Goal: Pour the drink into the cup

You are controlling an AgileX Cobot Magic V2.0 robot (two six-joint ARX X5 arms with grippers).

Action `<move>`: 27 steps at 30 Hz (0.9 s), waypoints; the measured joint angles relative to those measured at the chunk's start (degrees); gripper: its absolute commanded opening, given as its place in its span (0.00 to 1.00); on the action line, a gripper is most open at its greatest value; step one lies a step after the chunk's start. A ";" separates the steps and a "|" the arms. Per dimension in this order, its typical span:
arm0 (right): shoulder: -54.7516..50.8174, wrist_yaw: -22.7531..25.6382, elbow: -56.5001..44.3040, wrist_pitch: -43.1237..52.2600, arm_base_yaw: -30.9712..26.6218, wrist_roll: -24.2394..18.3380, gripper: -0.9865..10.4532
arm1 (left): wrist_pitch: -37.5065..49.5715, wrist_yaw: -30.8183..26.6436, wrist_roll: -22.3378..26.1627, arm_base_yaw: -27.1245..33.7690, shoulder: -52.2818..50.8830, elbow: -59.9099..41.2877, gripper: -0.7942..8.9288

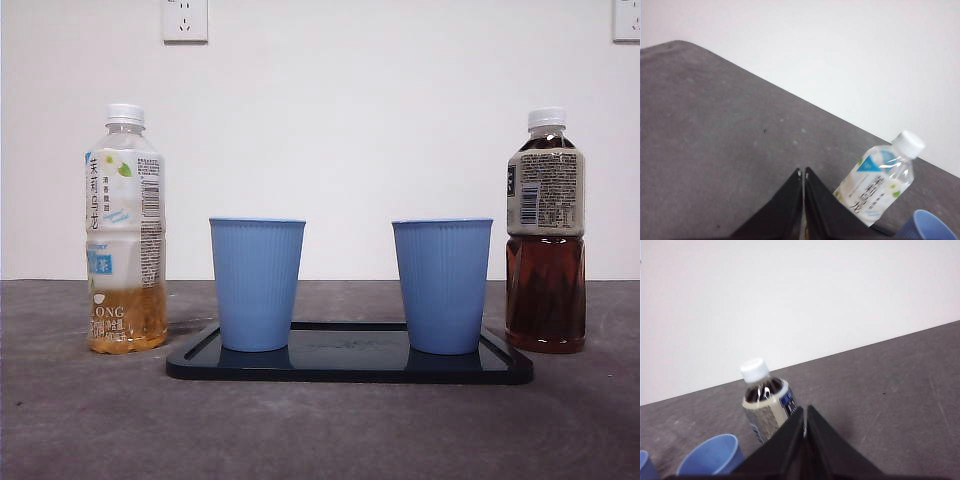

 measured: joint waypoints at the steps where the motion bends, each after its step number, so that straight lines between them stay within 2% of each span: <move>1: 0.72 -0.11 1.29 -0.87 0.00 -0.07 0.09 | -0.72 0.50 0.63 0.00 0.81 1.40 0.09; 8: 8.87 -4.72 12.76 -10.10 0.00 -4.20 0.09 | -9.09 6.38 8.35 0.00 8.87 10.08 0.09; 19: 24.63 -18.12 26.91 -28.94 0.02 -15.28 0.09 | -23.45 22.88 21.35 -0.13 23.78 20.76 0.09; 27: 28.28 -19.74 29.42 -37.27 2.82 -20.11 0.09 | -27.02 26.14 26.21 -2.40 27.15 22.49 0.09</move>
